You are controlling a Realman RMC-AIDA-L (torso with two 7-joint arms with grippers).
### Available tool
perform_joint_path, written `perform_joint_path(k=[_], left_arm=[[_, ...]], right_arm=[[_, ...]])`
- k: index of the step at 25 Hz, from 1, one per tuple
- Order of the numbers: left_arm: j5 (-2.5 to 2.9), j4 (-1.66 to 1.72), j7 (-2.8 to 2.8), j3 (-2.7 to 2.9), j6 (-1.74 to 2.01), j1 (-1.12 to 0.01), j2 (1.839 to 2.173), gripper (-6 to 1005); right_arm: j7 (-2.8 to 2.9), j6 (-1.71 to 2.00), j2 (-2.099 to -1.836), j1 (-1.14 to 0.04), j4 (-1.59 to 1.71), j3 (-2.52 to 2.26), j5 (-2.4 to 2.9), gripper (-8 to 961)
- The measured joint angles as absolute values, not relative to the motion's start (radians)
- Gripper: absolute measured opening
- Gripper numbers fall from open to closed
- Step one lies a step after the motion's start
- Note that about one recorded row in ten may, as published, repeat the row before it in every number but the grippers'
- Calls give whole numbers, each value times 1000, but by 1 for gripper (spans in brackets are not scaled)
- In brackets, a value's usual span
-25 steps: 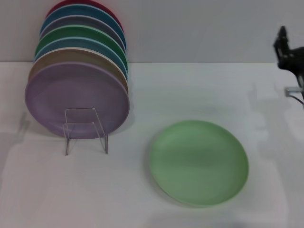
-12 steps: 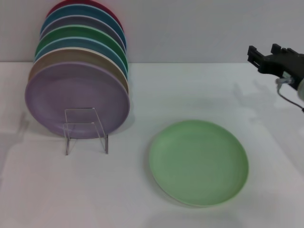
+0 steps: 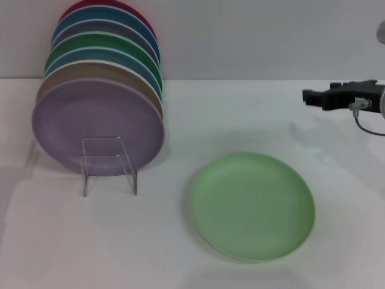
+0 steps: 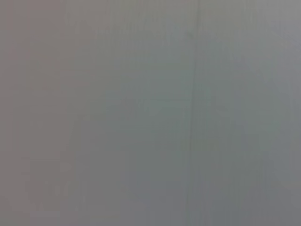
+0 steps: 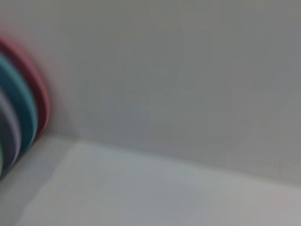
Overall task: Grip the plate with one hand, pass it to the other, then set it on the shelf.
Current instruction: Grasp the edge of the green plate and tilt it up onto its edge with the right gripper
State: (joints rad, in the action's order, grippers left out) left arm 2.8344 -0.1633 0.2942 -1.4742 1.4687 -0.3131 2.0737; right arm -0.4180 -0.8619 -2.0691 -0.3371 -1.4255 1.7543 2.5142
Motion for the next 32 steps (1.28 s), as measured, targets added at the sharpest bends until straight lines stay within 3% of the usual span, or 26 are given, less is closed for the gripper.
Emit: perform_joint_path(k=[13,32], left_arm=[[2832,-170,299,-1475,1477,-317,2074,800],[2832,-181,291,-1482,1479,-317,2072,800]], right_arm=[[-343,-1386,-2069,-476,-1414,1948,2555,622],[-338,-1400,-2074,-507,-1217,1979,2556,622]])
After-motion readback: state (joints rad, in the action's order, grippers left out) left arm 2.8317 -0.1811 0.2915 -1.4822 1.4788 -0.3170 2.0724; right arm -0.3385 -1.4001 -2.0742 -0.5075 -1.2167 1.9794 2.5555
